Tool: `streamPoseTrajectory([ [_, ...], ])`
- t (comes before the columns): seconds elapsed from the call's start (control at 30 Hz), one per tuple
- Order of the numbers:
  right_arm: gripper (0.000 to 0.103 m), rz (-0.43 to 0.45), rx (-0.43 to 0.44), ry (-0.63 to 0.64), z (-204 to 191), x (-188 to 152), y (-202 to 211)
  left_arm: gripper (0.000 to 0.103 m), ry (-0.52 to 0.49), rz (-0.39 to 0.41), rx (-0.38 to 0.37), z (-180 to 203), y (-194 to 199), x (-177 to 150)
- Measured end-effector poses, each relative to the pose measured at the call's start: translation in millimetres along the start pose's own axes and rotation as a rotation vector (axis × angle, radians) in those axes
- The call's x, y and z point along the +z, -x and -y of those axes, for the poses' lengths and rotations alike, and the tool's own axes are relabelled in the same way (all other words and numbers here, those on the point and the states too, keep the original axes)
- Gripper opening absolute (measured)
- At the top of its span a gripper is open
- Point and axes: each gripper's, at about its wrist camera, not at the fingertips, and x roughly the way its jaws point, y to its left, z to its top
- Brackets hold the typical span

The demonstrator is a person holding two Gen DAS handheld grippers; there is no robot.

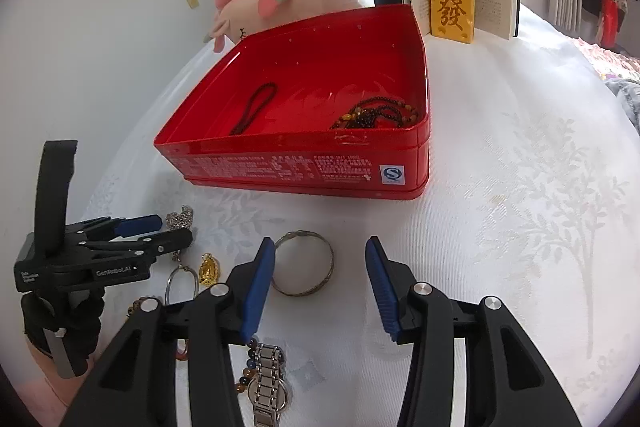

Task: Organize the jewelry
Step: 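Grasp the silver chain keyring with the left gripper while the right gripper grasps the silver bangle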

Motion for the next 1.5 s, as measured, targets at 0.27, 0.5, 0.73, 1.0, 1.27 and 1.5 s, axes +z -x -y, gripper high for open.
streamPoseTrajectory([
  [0.27, 0.047, -0.015, 0.006, -0.009, 2.7, 0.5, -4.9, 0.031, -0.031, 0.010, 0.021, 4.1, -2.7, -0.8],
  [0.5, 0.048, -0.048, 0.006, -0.023, 6.0, 0.5, -15.4, 0.015, -0.005, 0.018, -0.012, -3.3, -1.6, 1.0],
  [0.73, 0.042, -0.062, -0.006, -0.034, 11.1, 0.7, -21.1, 0.014, 0.014, 0.027, -0.035, -6.1, 0.4, 1.2],
  [1.0, 0.030, -0.093, -0.005, -0.013, 8.3, 1.9, -32.6, 0.014, 0.017, 0.030, -0.045, -7.2, 1.3, 0.0],
  [1.27, 0.015, -0.093, -0.096, 0.094, -7.2, 1.4, -44.9, 0.015, 0.005, 0.023, -0.038, -5.8, -2.3, 1.5],
  [1.5, 0.003, -0.077, -0.105, 0.135, -14.0, -3.4, -43.0, 0.014, 0.010, 0.033, -0.041, -5.7, -1.3, 1.1],
])
